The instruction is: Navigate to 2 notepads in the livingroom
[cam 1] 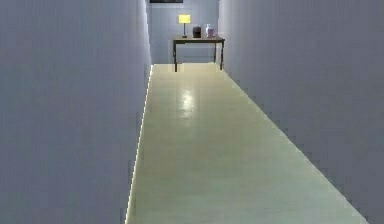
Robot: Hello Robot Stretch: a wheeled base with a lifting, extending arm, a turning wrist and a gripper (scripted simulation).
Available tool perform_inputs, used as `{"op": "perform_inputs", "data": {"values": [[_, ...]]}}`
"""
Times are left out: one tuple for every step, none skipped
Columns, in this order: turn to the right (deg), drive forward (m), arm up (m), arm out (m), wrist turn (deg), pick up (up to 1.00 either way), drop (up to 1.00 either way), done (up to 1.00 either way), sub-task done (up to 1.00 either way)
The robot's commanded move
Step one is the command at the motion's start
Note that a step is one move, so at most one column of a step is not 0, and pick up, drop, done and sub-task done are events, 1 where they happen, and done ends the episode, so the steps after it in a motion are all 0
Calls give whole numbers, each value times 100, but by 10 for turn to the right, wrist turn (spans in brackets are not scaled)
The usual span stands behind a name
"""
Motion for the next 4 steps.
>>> {"op": "perform_inputs", "data": {"values": [[0,100,0,0,0,0,0,0,0],[0,100,0,0,0,0,0,0,0],[0,100,0,0,0,0,0,0,0],[30,0,0,0,0,0,0,0,0]]}}
